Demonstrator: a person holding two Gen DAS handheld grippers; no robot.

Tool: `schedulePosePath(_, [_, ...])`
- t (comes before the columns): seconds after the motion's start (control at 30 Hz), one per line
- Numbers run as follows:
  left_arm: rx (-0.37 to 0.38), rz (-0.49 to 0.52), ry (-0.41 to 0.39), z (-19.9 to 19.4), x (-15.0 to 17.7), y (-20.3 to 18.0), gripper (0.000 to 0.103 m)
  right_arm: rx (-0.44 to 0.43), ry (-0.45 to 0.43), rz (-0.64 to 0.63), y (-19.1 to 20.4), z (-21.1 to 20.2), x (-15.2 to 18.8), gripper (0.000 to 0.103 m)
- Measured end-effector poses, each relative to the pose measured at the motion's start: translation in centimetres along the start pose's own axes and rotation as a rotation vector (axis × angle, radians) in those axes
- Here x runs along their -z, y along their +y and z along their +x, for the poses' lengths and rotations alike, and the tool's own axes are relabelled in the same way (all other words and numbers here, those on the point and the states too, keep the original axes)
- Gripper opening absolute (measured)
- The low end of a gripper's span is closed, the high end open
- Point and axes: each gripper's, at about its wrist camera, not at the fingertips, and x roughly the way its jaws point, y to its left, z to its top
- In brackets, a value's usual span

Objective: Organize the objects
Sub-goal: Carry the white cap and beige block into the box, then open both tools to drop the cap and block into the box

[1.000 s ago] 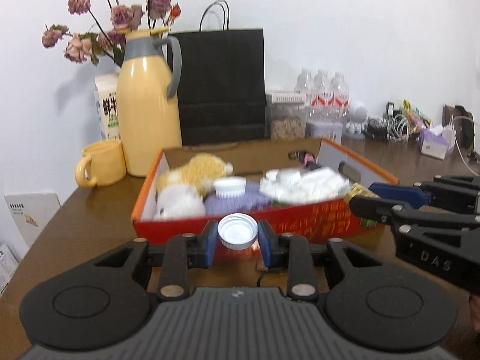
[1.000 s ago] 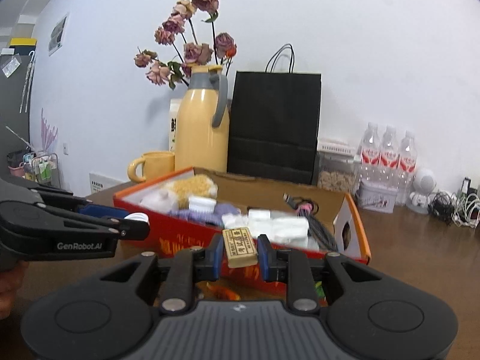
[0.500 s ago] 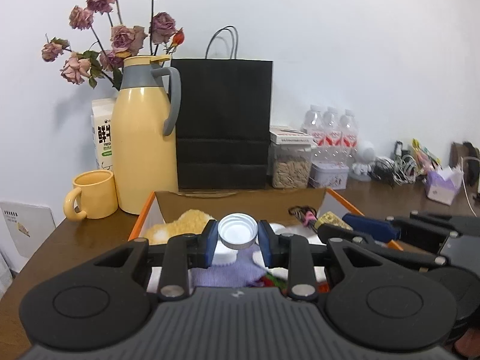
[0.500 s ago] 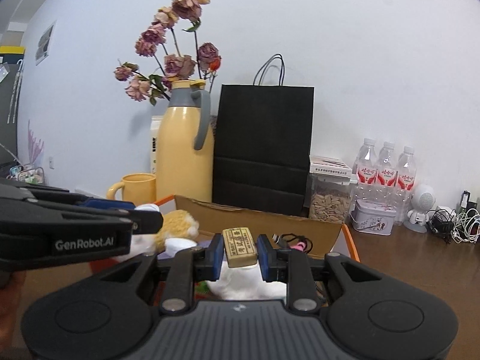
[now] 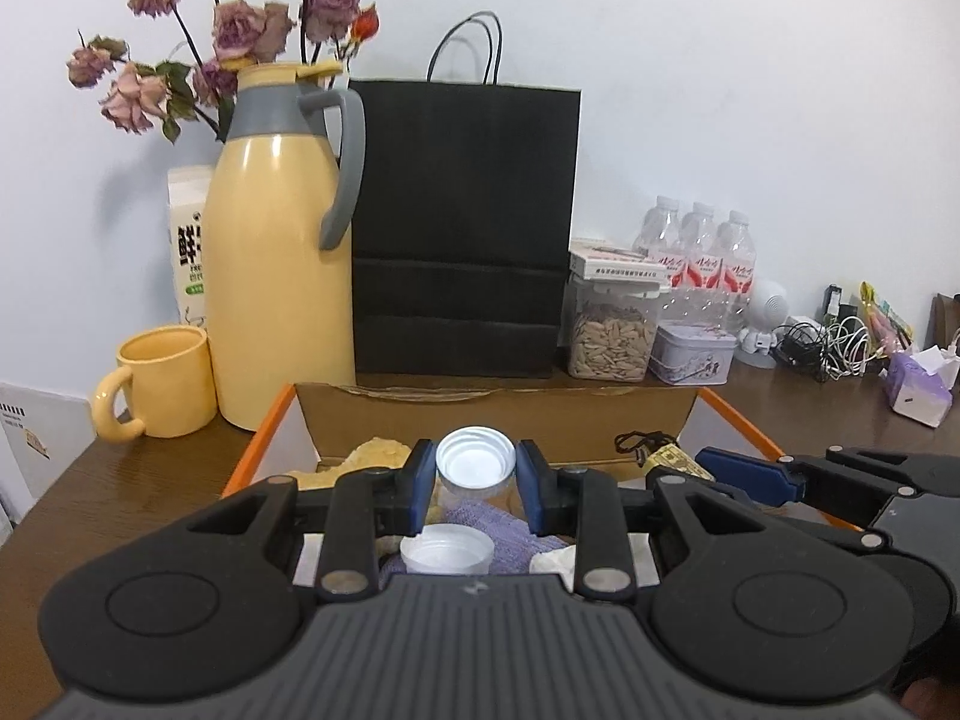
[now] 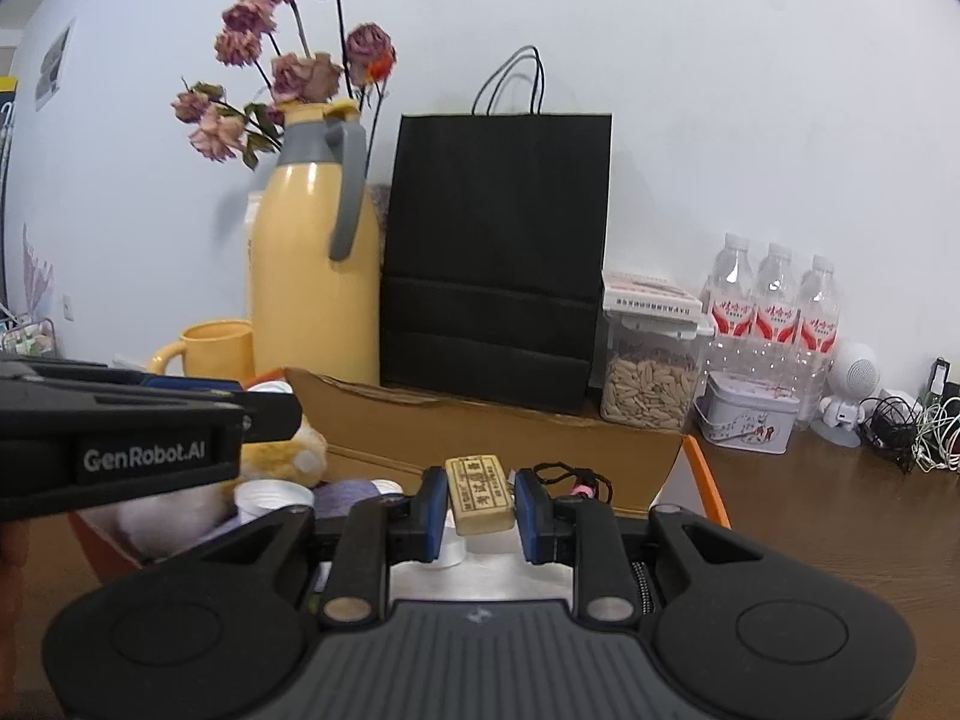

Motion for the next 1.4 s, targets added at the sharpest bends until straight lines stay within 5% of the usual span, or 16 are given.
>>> schedulePosePath(0.47, [0.015,0.02,0.036,1.9,0.7,-0.4,0.03,-0.008,0.032,0.05,-1.3,1.8,0.8,0.023])
schedulePosePath(0.57, [0.003,0.008,0.021,1.4,0.7,-0.1,0.042,0.003,0.028,0.052,-1.3,1.5,0.9,0.024])
schedulePosePath(0.63, [-0.002,0.002,0.006,1.1,0.6,0.1,0.057,0.0,0.025,0.057,-1.4,1.3,0.9,0.029])
schedulePosePath(0.77, [-0.012,-0.003,-0.027,0.3,0.6,0.2,0.101,0.003,0.001,0.077,-1.6,0.5,0.9,0.071])
schedulePosePath(0.87, [-0.03,0.0,-0.055,-0.3,0.7,0.2,0.103,0.008,-0.021,0.092,-1.8,0.0,0.9,0.097])
schedulePosePath(1.4, [-0.03,-0.009,-0.102,-2.2,0.7,0.7,0.103,0.005,-0.046,0.094,-1.8,-1.8,1.0,0.103])
